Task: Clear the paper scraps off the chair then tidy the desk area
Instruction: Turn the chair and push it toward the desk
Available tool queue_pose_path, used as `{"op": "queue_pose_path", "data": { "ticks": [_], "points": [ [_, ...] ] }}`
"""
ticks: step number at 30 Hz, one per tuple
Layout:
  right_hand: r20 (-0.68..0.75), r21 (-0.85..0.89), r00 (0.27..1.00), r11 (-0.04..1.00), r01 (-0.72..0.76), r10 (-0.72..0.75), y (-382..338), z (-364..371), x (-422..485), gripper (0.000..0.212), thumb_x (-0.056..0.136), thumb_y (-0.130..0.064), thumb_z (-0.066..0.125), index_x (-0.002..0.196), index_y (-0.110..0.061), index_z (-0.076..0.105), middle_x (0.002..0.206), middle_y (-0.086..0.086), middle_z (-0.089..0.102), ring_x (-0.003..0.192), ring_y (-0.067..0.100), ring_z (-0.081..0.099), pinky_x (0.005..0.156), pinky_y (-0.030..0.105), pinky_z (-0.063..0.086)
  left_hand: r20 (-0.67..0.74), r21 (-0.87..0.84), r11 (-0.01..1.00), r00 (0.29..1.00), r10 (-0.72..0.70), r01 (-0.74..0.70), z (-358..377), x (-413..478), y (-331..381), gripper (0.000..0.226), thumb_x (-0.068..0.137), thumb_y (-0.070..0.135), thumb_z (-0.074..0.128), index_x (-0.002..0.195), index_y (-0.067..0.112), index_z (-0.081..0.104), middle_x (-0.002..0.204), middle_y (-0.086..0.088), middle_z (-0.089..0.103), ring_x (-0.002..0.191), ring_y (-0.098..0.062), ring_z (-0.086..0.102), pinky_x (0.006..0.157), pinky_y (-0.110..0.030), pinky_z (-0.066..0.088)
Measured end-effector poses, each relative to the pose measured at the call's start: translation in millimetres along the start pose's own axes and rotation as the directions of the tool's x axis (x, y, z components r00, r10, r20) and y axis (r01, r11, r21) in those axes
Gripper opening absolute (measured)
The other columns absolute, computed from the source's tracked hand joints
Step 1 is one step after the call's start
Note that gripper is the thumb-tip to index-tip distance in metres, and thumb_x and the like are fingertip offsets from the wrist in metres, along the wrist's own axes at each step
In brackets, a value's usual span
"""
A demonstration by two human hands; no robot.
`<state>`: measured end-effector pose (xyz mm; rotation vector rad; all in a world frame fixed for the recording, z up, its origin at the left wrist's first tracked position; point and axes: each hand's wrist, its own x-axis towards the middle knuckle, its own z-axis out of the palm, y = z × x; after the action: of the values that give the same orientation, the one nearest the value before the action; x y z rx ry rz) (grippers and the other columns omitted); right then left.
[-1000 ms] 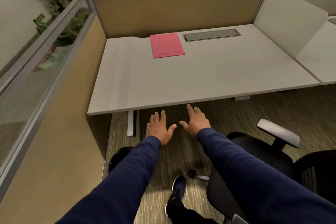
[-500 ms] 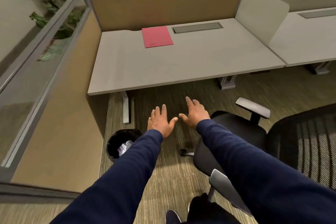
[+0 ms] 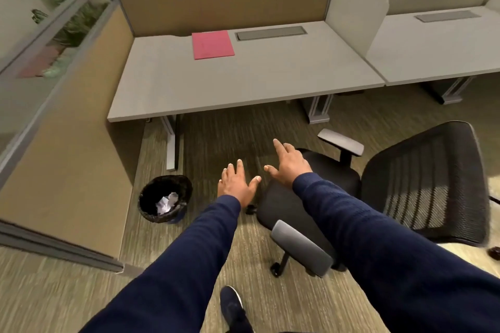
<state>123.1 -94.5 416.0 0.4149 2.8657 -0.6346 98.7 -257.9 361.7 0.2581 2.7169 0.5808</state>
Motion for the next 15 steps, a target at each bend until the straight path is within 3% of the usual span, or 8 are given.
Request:
{"op": "queue_pose_path", "data": {
  "ticks": [7,15],
  "points": [
    [0.035,-0.060,0.997,0.996,0.065,-0.063,101.0,-42.5,-73.8,0.085,0.094,-0.046,0.062,0.160,-0.027,0.012,0.162,0.008,0.026,0.144,0.031,0.035,0.114,0.048,0.038,0.031,-0.019,0.999,0.999,0.036,-0.036,87.1,-67.4,90.0,0.083,0.097,0.063,0.041,0.160,0.019,0.009,0.167,-0.013,0.013,0.154,-0.032,0.010,0.121,-0.048,0.018],
    [0.040,-0.131,0.999,0.991,0.042,-0.037,202.9,-93.3,-108.6,0.081,0.094,-0.048,0.062,0.159,-0.025,0.020,0.162,0.007,0.028,0.142,0.030,0.040,0.113,0.044,0.040,0.103,-0.041,0.991,0.986,0.128,-0.124,143.8,-98.2,192.5,0.084,0.097,0.063,0.040,0.160,0.019,0.008,0.167,-0.014,0.011,0.154,-0.032,0.009,0.123,-0.048,0.015]
  ]
}}
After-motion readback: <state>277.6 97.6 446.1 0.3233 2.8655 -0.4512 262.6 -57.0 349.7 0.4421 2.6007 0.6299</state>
